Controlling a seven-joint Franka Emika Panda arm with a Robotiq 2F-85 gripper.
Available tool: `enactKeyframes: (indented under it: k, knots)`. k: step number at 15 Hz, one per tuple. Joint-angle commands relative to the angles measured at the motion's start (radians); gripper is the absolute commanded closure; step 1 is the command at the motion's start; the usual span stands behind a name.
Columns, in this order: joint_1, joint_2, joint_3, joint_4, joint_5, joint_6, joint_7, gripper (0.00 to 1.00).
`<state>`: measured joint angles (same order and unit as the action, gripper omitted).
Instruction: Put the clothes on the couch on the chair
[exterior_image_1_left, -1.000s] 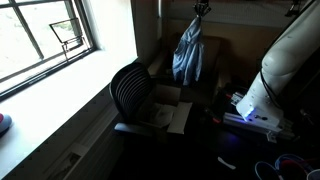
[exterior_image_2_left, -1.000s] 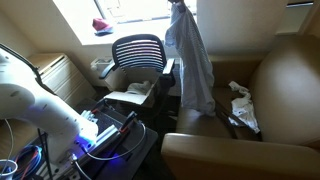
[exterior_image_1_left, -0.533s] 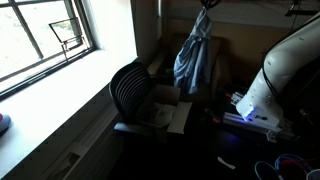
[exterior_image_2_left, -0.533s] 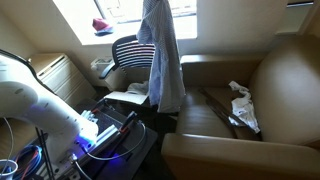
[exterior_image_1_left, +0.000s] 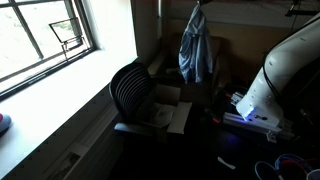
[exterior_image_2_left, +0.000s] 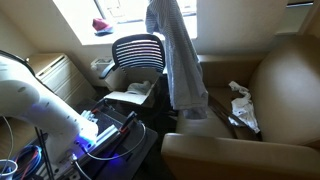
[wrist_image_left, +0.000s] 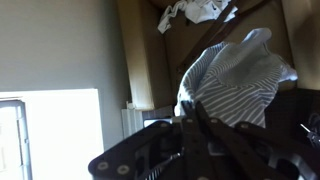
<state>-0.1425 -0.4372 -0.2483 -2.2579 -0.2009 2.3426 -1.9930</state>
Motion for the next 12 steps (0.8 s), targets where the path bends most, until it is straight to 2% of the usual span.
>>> enactKeyframes:
  k: [1,4,9,12]
  knots:
    - [0.072,-0.145,-0.03,-0.089,0.088,0.077,-0.062,0.99]
    - [0.144,-0.257,-0.05,-0.104,0.165,-0.011,-0.129,0.99]
    - [0.24,-0.424,-0.081,-0.079,0.255,-0.334,-0.244,0.99]
    - [0.26,-0.481,-0.056,-0.067,0.258,-0.504,-0.263,0.99]
